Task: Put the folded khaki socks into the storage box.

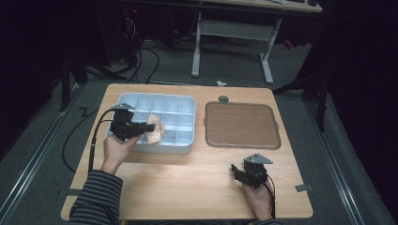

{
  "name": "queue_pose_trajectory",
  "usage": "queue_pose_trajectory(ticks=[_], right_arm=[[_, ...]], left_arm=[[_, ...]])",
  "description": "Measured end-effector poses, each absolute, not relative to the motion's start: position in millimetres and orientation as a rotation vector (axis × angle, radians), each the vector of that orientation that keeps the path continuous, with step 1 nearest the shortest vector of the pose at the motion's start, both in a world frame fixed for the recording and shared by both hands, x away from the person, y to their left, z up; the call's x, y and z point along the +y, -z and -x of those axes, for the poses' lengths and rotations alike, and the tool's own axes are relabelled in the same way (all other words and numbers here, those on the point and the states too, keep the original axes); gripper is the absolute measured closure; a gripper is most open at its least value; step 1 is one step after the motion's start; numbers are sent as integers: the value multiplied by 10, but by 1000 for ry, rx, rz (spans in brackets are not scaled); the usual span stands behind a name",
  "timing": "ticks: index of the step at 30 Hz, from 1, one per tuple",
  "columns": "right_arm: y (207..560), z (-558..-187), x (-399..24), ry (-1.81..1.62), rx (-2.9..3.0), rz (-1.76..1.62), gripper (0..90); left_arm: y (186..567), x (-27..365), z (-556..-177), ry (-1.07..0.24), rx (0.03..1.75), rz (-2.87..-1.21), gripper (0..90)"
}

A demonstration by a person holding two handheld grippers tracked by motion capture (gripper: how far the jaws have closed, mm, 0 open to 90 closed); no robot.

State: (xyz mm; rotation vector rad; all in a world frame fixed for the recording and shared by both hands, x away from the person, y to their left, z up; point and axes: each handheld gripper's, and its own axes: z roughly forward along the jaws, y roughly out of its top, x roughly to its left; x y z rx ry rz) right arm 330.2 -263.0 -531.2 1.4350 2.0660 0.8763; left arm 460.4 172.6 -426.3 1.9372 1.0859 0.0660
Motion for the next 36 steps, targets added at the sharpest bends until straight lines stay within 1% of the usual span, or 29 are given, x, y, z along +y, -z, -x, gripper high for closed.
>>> queue_pose_trajectory(ticks=[4,15,22,31,36], right_arm=[[5312,-3303,-2630,-876,2067,-1434,413],[5312,-3301,-2629,-877,2068,-1433,412],[5312,-3301,-2629,-878,2068,-1433,411],[5312,-3301,-2629,-878,2068,-1433,411],[5312,-3301,-2629,-878,2068,-1434,411]], left_arm=[[4319,1758,-4682,-44,1116,-1927,754],[4419,1740,-4781,-36,1143,-1964,753],[4483,1709,-4815,-44,1154,-2004,753],[4581,1702,-4881,-6,1177,-2058,755],[4594,1704,-4890,-9,1187,-2082,755]])
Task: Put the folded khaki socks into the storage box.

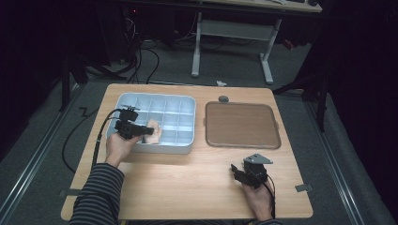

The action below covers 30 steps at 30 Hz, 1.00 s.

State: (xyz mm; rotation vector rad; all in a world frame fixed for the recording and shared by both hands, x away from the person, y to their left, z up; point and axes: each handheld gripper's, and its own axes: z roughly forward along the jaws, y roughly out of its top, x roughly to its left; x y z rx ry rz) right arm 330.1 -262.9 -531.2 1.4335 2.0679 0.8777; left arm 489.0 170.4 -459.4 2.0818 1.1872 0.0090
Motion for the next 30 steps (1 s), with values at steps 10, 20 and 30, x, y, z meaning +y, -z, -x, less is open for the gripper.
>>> queue_pose_trajectory(ticks=[10,20,30], right_arm=[[5312,-3300,-2628,-877,2067,-1435,411],[5312,-3300,-2627,-878,2066,-1436,411],[5313,-3298,-2626,-877,2064,-1435,411]], left_arm=[[4626,1689,-4910,6,1206,-2108,756],[4660,1660,-4916,3,1218,-2136,757],[4692,1638,-4929,15,1221,-2154,757]])
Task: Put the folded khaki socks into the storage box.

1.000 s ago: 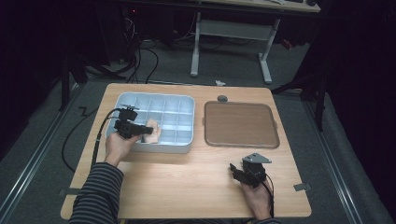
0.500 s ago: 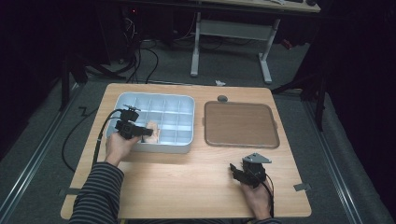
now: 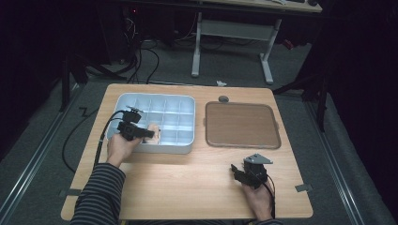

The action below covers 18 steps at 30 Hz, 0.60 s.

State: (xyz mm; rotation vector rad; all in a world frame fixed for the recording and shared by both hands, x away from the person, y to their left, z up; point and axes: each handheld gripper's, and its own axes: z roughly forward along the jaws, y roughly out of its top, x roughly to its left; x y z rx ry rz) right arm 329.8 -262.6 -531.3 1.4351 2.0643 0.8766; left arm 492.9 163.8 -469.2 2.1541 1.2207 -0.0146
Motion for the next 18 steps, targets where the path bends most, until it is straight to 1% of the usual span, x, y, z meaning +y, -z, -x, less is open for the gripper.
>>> queue_pose_trajectory(ticks=[18], right_arm=[[5313,-3297,-2625,-877,2065,-1435,410]], left_arm=[[4795,1533,-4953,23,1239,-2207,759]])
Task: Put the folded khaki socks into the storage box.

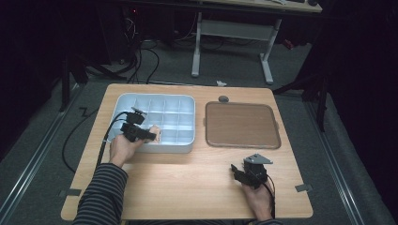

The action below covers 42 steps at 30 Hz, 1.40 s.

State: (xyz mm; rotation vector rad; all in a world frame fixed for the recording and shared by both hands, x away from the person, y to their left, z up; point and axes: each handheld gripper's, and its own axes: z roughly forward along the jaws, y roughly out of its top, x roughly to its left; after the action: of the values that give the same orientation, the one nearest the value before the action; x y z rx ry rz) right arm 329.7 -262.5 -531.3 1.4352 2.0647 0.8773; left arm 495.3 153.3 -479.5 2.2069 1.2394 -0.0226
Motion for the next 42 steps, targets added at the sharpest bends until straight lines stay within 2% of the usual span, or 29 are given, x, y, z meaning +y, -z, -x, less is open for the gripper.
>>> queue_pose_trajectory(ticks=[9,13,19,24,28,29,32,42], right_arm=[[5313,-3297,-2625,-878,2065,-1434,409],[5313,-3297,-2626,-877,2065,-1434,409],[5313,-3297,-2625,-878,2066,-1434,407],[5313,-3297,-2624,-878,2066,-1435,406],[5313,-3297,-2624,-878,2066,-1434,406],[5313,-3297,-2624,-878,2066,-1435,406],[5313,-3299,-2626,-878,2067,-1431,406],[5313,-3298,-2626,-877,2067,-1431,406]], left_arm=[[4765,1533,-4912,-4,1239,-2196,730],[4705,1546,-4881,-25,1234,-2182,663],[4593,1579,-4834,-91,1232,-2135,616],[4568,1581,-4838,-116,1237,-2105,616],[4608,1561,-4858,-145,1250,-2102,672],[4625,1538,-4861,-147,1249,-2112,723],[4637,1525,-4865,-146,1258,-2129,798],[4729,1479,-4884,-164,1289,-2207,834]])
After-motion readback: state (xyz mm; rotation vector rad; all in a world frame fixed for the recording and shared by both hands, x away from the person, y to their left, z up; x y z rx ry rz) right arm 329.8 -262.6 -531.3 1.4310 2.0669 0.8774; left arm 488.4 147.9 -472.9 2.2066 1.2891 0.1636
